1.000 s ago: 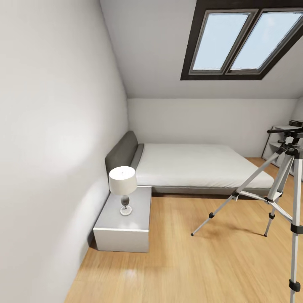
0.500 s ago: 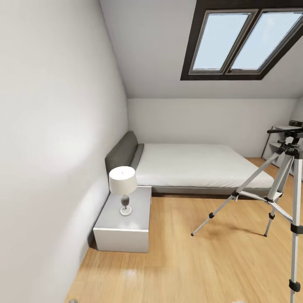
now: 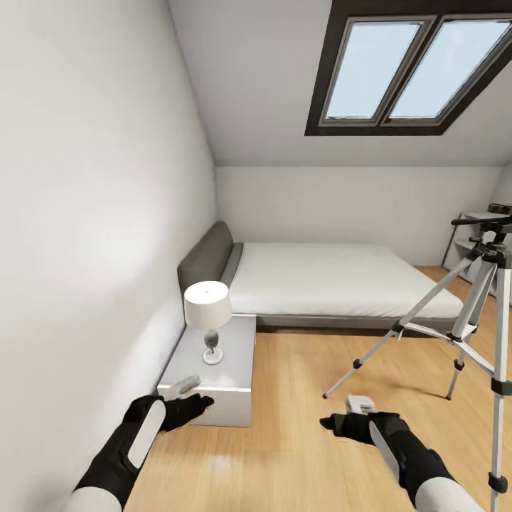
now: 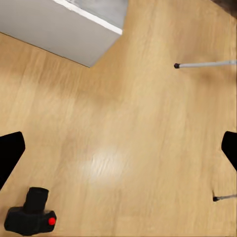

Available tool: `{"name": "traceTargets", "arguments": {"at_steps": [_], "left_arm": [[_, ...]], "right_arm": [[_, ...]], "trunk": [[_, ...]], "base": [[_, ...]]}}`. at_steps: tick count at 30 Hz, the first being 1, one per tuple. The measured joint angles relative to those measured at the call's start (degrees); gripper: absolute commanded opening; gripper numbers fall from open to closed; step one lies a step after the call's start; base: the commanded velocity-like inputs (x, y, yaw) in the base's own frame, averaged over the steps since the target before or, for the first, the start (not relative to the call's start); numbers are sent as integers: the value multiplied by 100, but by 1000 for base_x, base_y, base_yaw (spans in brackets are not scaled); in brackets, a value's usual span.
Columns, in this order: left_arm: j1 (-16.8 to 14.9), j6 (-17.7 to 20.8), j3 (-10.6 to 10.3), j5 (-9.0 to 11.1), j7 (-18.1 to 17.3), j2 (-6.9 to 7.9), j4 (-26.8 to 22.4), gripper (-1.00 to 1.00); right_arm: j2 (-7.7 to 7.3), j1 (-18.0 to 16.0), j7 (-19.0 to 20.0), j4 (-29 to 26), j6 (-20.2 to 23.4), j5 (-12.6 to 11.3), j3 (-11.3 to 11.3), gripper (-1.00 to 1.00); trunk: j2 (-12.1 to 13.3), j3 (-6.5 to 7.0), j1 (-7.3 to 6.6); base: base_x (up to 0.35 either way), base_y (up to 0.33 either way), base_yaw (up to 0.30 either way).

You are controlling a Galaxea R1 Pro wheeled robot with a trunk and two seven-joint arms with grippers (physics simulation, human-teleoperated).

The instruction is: Attach the digital camera to the camera tripod in the bedroom.

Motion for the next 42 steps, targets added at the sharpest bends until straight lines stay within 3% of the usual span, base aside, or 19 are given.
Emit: {"name": "traceTargets", "arguments": {"at_steps": [4,6,7,11,15,23,32,42], "left_arm": [[-30,41,-159,-38,13,-161,-460,100],[-37,58,-314,-45,21,-205,-736,100],[-42,70,-493,-29,39,-245,-975,100],[-46,88,-849,-22,156,-322,-1251,100],[-48,96,-1045,10,388,-358,-1349,100],[-49,101,-1178,51,810,-486,-1377,100],[-46,98,-1207,47,1009,-641,-1175,100],[-49,114,-1210,41,1040,-641,-1119,100]], "right_arm": [[26,-27,224,-436,239,-334,-5,100],[68,-34,287,-583,394,-468,4,100],[124,-38,336,-680,558,-561,12,100],[237,-43,407,-783,828,-649,20,100],[287,-45,441,-822,943,-684,23,100],[319,-46,467,-832,1009,-689,26,100],[343,-46,456,-767,1007,-657,27,100],[353,-46,484,-782,1006,-644,32,100]], "trunk": [[0,0,0],[0,0,0],[0,0,0],[0,0,0],[0,-1,0],[0,-1,0],[0,-1,0],[-400,-180,219]], "base": [[0,0,0],[0,0,0],[0,0,0],[0,0,0],[0,0,0],[0,0,0],[0,0,0],[0,0,0]]}}
